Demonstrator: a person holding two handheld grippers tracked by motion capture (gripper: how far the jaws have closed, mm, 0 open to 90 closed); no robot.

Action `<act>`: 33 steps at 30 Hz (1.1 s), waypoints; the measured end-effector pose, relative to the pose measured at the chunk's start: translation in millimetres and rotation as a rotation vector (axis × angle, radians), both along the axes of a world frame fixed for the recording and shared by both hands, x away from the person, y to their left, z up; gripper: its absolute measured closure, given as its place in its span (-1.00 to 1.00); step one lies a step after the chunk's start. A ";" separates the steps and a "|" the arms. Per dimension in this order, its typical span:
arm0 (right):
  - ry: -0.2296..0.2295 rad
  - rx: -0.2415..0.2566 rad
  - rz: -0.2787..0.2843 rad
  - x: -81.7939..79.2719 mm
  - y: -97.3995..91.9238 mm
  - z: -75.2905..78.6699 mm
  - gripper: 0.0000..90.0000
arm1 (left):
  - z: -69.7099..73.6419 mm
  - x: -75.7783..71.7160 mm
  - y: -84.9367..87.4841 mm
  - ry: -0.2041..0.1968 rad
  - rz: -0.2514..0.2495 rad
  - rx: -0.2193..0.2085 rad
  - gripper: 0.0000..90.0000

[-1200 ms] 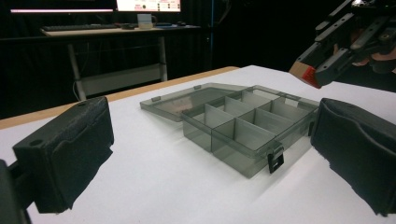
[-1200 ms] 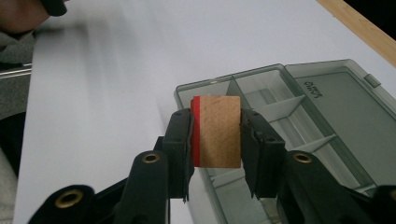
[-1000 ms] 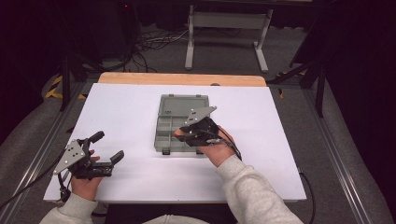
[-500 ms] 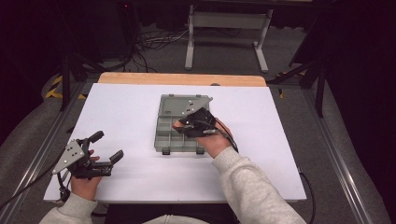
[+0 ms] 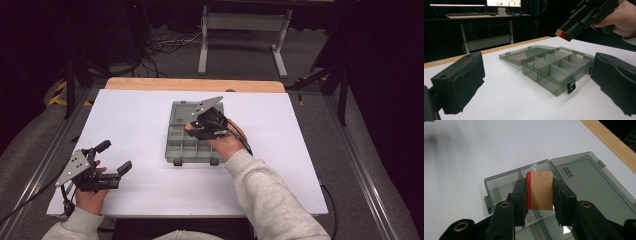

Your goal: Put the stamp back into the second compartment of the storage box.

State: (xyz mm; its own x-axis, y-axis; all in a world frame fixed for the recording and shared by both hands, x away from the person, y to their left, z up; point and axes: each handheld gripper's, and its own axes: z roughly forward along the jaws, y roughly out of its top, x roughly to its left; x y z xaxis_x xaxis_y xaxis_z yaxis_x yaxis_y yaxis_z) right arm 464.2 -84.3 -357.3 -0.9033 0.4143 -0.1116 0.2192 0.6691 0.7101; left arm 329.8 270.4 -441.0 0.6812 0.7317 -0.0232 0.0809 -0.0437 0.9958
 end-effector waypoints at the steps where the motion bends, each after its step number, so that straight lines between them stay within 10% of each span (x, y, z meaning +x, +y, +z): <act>1: 0.002 -0.001 -0.002 1.4 0.1 -0.3 0.46 | -0.2 0.2 -0.1 -0.002 0.000 -0.003 -0.99; 33: 0.053 -0.047 -0.054 34.6 10.0 -20.5 0.46 | -0.4 -0.2 -2.0 -0.004 -0.004 0.003 -1.00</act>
